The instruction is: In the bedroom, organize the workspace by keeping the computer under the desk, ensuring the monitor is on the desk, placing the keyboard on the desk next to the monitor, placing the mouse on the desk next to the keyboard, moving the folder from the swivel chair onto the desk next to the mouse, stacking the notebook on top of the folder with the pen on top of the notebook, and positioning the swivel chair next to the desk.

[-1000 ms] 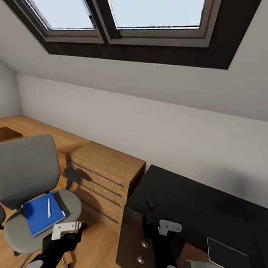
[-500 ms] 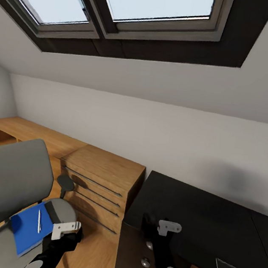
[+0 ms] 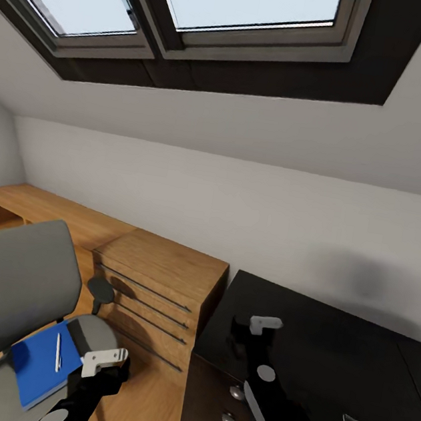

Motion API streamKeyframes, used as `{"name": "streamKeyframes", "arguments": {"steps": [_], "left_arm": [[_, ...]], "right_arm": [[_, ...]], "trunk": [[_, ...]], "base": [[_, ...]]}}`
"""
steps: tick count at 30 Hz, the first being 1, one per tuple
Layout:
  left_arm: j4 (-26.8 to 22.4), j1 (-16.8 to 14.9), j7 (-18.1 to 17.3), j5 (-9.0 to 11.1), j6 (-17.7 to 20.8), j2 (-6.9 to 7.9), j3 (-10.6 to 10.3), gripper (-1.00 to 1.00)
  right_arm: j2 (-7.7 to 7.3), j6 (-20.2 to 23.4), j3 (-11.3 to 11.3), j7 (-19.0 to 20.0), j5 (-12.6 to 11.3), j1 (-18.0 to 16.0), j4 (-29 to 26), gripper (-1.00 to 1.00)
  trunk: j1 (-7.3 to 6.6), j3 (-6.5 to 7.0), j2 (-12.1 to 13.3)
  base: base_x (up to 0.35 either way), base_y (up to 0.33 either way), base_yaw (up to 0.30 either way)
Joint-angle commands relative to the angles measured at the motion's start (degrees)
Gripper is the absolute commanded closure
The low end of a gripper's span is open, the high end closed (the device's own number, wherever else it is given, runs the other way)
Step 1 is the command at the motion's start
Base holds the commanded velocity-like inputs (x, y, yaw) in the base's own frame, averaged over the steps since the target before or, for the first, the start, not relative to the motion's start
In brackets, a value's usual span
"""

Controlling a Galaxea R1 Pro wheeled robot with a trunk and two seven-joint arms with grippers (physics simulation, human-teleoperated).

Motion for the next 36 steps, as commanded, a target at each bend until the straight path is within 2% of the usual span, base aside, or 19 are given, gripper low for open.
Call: {"name": "streamKeyframes", "arguments": {"steps": [1, 2, 5, 6, 8, 11, 12, 15, 18, 25, 36], "left_arm": [[-0.1, 0.0, 0.5, 0.5, 0.1, 0.05, -0.2, -1.00], [-0.1, 0.0, 0.5, 0.5, 0.1, 0.05, -0.3, -1.00], [-0.1, 0.0, 0.5, 0.5, 0.1, 0.05, -0.4, -1.00], [-0.1, 0.0, 0.5, 0.5, 0.1, 0.05, -0.4, -1.00], [-0.1, 0.0, 0.5, 0.5, 0.1, 0.05, -0.5, -1.00], [-0.1, 0.0, 0.5, 0.5, 0.1, 0.05, -0.8, -1.00], [0.0, 0.0, 0.5, 0.4, 0.0, 0.05, -2.3, -1.00], [0.0, 0.0, 0.5, 0.4, 0.0, 0.05, -2.7, -1.00], [0.1, 0.0, 0.5, 0.4, 0.0, 0.05, -2.9, -1.00], [0.1, 0.0, 0.5, 0.4, 0.0, 0.08, -2.9, -1.00], [0.1, 0.0, 0.5, 0.4, 0.0, 0.14, -2.9, -1.00]], "right_arm": [[-0.01, -0.1, 0.2, -0.4, -0.6, -1.6, 2.2, -1.00], [0.02, 0.0, 0.2, -0.3, -0.5, -4.1, 6.3, -1.00], [0.08, 0.1, 0.2, -0.2, -0.6, -7.4, 11.8, -1.00], [0.12, 0.1, 0.2, 0.3, -0.7, -9.7, 16.2, -1.00], [0.16, 0.2, 0.1, 3.1, -0.9, -12.1, 22.8, -1.00], [0.25, 0.2, 0.1, 4.7, -1.0, -12.5, 26.5, -1.00], [0.44, 0.2, -0.1, 5.2, -1.2, -12.7, 28.7, -1.00], [0.95, 0.3, -0.2, 5.2, -1.6, -12.7, 29.2, -1.00], [2.26, 0.4, -0.2, 5.2, -2.4, -12.7, 29.7, -1.00], [3.69, 0.7, -0.2, 5.2, -2.6, -12.6, 30.1, -1.00], [3.93, 0.5, -0.1, 6.4, -2.5, -12.6, 31.1, -1.00]], "trunk": [[0.01, -0.08, -0.1], [0.01, -0.08, -0.1], [0.01, -0.08, -0.1], [0.01, -0.08, -0.1], [0.01, -0.08, -0.1], [0.01, -0.08, -0.1], [0.01, -0.08, -0.1], [0.01, -0.08, -0.1], [0.01, -0.08, -0.1], [0.01, -0.08, -0.1], [0.01, -0.08, -0.1]], "base": [[0.005, 0.000, 0.000], [0.003, 0.000, 0.000], [0.002, 0.000, 0.000], [0.000, 0.000, 0.000], [0.000, 0.000, 0.000], [0.000, 0.000, 0.000], [0.000, 0.000, 0.000], [0.000, 0.000, 0.000], [0.000, 0.000, 0.000], [0.008, 0.000, 0.000], [0.147, 0.000, 0.000]]}}
